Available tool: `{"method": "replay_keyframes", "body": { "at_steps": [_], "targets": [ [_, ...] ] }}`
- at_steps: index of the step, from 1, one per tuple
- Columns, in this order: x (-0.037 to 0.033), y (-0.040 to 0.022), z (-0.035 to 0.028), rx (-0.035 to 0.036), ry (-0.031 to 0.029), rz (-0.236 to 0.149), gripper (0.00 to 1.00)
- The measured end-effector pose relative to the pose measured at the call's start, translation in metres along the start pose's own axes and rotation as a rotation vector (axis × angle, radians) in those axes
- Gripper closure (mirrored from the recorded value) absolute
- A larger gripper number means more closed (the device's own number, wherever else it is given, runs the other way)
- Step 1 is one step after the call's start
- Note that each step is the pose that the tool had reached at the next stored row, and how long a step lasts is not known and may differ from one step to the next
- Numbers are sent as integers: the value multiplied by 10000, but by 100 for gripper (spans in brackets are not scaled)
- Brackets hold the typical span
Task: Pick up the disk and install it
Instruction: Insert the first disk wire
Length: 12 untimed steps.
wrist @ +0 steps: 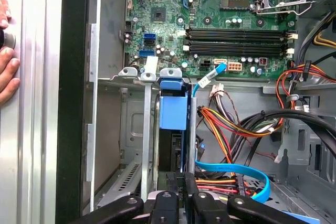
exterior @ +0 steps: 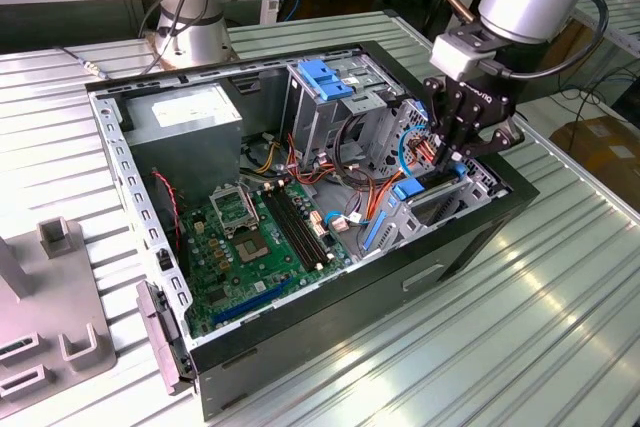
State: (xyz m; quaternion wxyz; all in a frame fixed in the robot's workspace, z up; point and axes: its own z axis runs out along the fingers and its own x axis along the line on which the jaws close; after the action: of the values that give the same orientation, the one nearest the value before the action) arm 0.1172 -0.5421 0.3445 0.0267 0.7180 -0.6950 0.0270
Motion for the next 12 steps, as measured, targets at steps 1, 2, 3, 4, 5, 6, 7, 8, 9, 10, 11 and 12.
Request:
{"method": "replay_keyframes", "body": {
  "at_steps": [1, 2, 3, 4, 5, 6, 7, 8, 9, 10, 11, 12],
  "targets": [
    [0, 0, 1, 0, -9, 0, 84],
    [1, 0, 0, 0, -18, 1, 84],
    [2, 0, 2, 1, -30, 1, 84],
    [2, 0, 6, 1, -33, 0, 84],
    [3, 0, 9, 1, -32, 0, 84],
    [3, 0, 13, 1, -32, 1, 84],
    [3, 0, 15, 1, -34, 0, 84],
    [3, 1, 20, 1, -38, 1, 84],
    [5, 1, 28, 1, -42, 0, 84],
    [8, 1, 33, 1, -44, 0, 84],
    [9, 1, 38, 1, -44, 1, 84],
    [10, 1, 42, 1, -41, 1, 84]
  ]
}}
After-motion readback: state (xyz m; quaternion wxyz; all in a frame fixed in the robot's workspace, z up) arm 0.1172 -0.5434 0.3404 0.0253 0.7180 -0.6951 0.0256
